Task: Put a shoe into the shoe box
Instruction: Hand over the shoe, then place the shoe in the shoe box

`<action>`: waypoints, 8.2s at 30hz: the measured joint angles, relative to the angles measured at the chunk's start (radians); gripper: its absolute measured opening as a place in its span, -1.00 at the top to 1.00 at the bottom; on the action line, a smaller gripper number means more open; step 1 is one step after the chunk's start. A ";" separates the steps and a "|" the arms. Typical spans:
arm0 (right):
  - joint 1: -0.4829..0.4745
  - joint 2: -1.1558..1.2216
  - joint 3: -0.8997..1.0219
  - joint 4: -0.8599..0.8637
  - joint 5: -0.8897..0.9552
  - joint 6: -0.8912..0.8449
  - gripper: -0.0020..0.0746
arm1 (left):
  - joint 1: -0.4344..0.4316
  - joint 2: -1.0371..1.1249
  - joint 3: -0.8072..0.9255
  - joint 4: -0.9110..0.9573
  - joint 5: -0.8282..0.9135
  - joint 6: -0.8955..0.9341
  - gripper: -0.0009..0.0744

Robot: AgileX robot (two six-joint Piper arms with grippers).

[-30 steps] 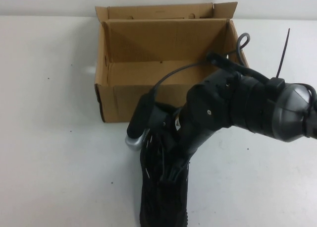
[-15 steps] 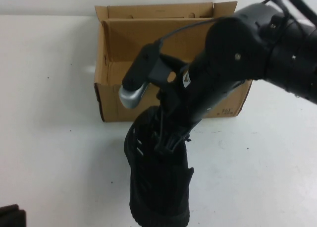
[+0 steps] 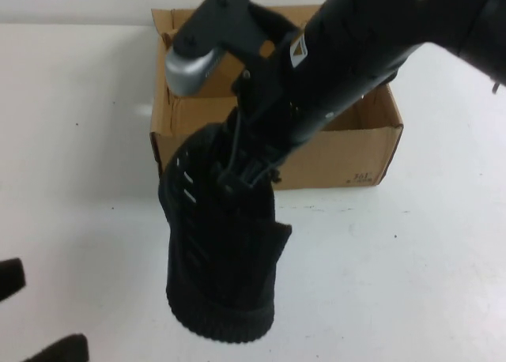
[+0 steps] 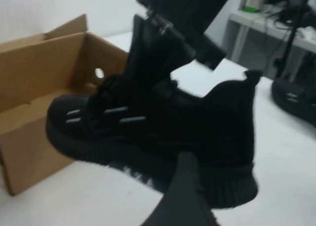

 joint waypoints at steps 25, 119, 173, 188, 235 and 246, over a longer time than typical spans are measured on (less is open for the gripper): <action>0.031 0.141 -0.107 -0.170 -0.148 0.613 0.95 | 0.000 0.203 -0.030 0.127 -0.075 0.208 -0.40; -0.098 0.189 -0.380 -0.129 -0.090 0.425 -0.28 | -0.696 0.961 -0.348 1.445 -0.605 -1.042 0.83; -0.098 -0.018 -0.203 0.240 0.102 -0.445 -0.50 | 0.124 0.827 -0.348 -0.316 0.176 0.863 0.84; -0.100 0.050 -0.201 0.210 0.096 -0.462 0.71 | 0.072 0.827 -0.348 -0.306 0.166 0.870 0.84; -0.168 0.093 -0.198 -0.255 -0.254 -0.163 0.91 | 0.071 0.827 -0.336 0.203 -0.077 0.093 0.97; -0.175 0.290 -0.196 -0.411 -0.456 -0.189 0.91 | 0.071 0.827 -0.328 0.154 -0.047 0.083 0.98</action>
